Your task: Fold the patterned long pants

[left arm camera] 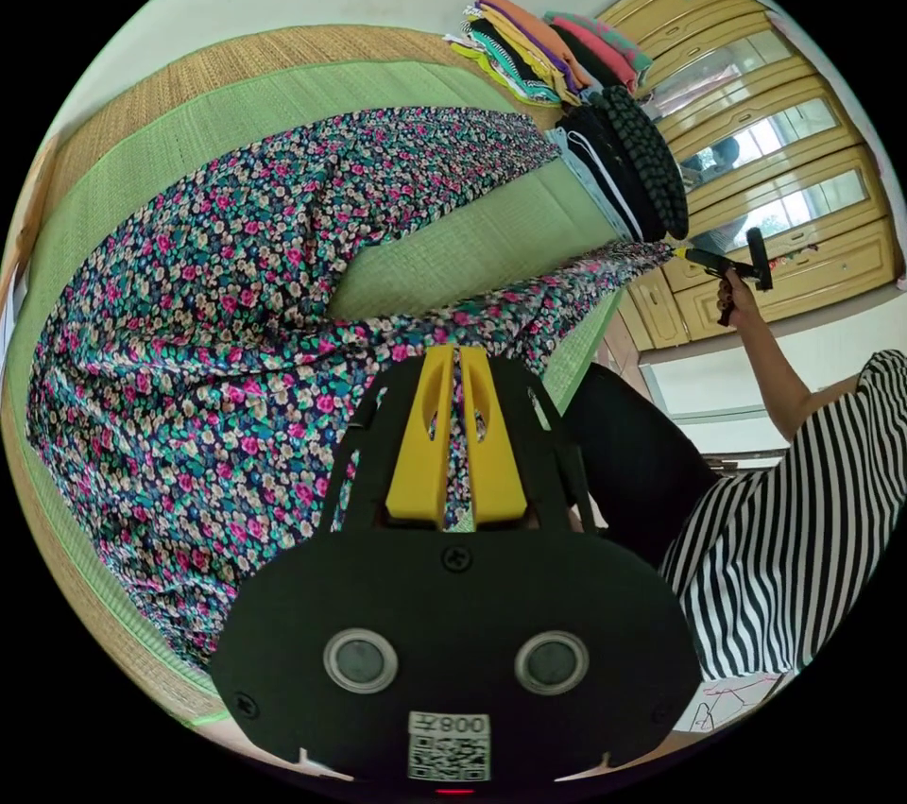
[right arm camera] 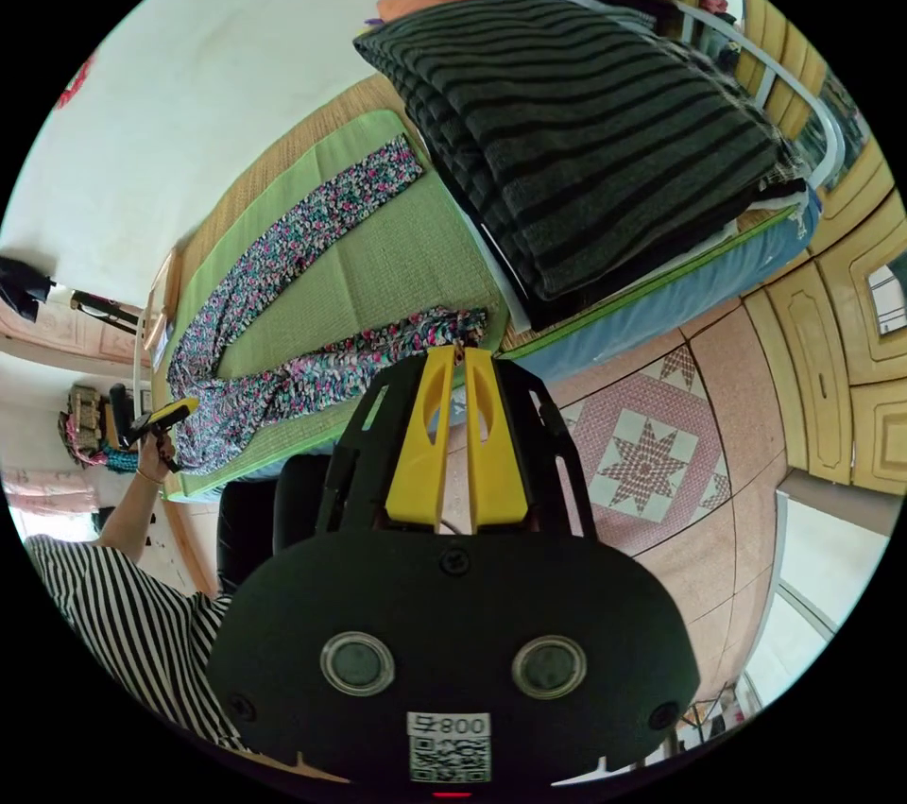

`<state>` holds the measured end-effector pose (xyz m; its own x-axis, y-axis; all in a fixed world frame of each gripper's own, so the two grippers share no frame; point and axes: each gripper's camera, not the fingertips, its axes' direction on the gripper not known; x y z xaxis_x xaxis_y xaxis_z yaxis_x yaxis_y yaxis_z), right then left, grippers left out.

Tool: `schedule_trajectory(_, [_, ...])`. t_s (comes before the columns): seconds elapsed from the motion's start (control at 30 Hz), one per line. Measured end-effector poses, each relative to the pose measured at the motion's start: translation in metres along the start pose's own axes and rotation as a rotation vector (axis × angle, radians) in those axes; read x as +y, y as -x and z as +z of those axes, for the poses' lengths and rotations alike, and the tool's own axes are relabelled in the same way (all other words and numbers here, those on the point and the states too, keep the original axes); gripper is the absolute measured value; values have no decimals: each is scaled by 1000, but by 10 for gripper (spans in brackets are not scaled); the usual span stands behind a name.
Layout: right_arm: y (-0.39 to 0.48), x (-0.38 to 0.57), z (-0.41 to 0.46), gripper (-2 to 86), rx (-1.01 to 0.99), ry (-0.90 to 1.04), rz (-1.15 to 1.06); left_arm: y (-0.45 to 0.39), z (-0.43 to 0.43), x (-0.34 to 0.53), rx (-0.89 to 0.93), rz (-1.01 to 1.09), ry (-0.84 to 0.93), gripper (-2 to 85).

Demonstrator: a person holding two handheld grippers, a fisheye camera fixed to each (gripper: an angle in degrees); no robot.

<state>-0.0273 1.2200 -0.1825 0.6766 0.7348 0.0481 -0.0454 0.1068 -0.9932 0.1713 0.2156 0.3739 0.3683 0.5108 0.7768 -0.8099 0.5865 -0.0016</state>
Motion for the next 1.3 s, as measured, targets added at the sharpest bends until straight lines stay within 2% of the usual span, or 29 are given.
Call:
schedule_trajectory(0.4, [-2,-7,21,43,57,39,0,-19,31,-19,-36,86,36,21])
schedule_trajectory(0.57, [11,-7,23,59,193,50,-50,-21,62,-32,-167,129,196,15])
schedule_trajectory(0.67, [19,-6,25,67,189,50,-85,-24,61,-30,-170,146,200,8])
schedule_trajectory(1.03, [58,-7,55,92,128,56,-228,-39,38,4,-146,165,127,2])
schedule_trajectory(1.3, [56,-14,92,95,84,110,-235,-36,8,29,-87,118,26,2])
